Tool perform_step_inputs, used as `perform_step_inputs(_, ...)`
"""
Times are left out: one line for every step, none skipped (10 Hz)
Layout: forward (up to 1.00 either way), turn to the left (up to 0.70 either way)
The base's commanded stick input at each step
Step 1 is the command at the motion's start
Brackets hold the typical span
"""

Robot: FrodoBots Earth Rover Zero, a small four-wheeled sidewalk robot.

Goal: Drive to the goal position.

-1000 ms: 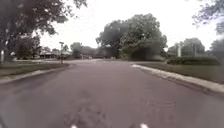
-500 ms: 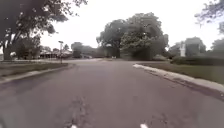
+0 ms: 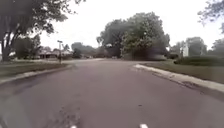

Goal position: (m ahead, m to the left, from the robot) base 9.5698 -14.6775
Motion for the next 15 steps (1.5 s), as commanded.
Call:
perform_step_inputs(0.7,0.0)
perform_step_inputs(0.7,0.0)
perform_step_inputs(0.7,0.0)
perform_step_inputs(0.7,0.0)
perform_step_inputs(0.7,0.0)
perform_step_inputs(0.7,0.0)
perform_step_inputs(0.7,0.0)
perform_step_inputs(0.7,0.0)
perform_step_inputs(0.7,-0.16)
perform_step_inputs(0.7,-0.35)
perform_step_inputs(0.7,-0.35)
perform_step_inputs(0.7,-0.2)
perform_step_inputs(0.7,0.0)
perform_step_inputs(0.7,0.0)
perform_step_inputs(0.7,0.0)
